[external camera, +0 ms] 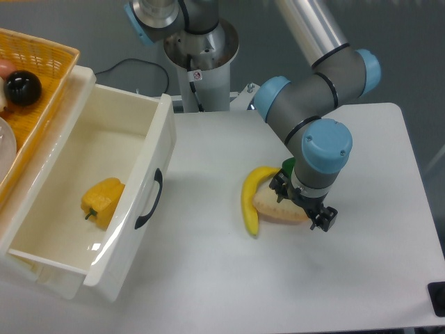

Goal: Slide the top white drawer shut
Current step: 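Lift the gripper from the bread and move toward the open drawer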

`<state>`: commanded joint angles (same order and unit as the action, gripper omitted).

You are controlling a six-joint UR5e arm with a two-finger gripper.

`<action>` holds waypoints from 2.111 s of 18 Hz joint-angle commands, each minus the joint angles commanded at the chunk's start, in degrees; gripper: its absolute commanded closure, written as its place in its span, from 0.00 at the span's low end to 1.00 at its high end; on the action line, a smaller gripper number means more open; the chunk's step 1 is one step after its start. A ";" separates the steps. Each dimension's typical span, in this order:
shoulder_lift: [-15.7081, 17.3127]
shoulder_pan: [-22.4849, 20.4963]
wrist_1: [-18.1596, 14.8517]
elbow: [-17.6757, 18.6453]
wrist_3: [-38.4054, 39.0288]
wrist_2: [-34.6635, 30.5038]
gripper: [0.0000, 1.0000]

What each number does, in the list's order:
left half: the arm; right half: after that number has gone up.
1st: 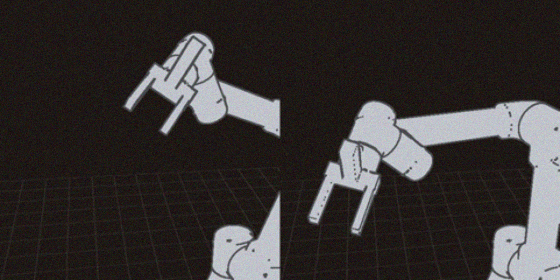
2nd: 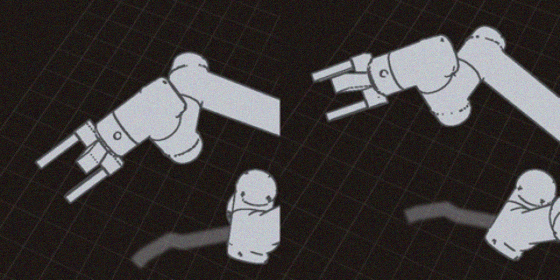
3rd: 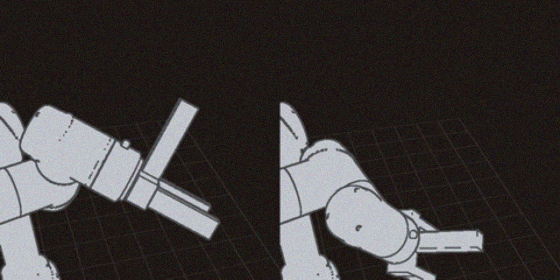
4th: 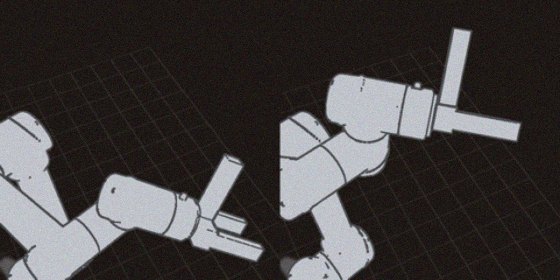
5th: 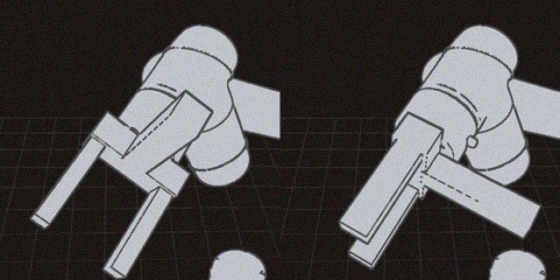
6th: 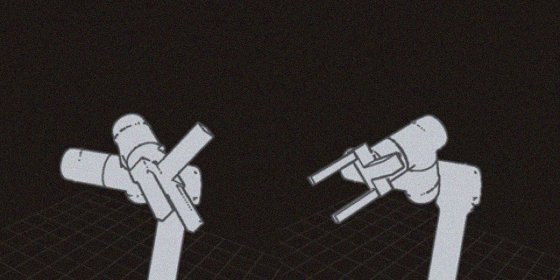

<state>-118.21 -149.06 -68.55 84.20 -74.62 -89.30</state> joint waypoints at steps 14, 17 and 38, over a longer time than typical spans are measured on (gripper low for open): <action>6.77 -1.14 1.76 8.26 16.16 10.72 0.00; 6.94 -0.18 1.58 8.09 21.34 10.63 0.00; 10.46 10.11 -10.72 1.76 31.64 21.00 0.62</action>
<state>-107.75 -138.96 -79.28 85.96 -42.98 -68.29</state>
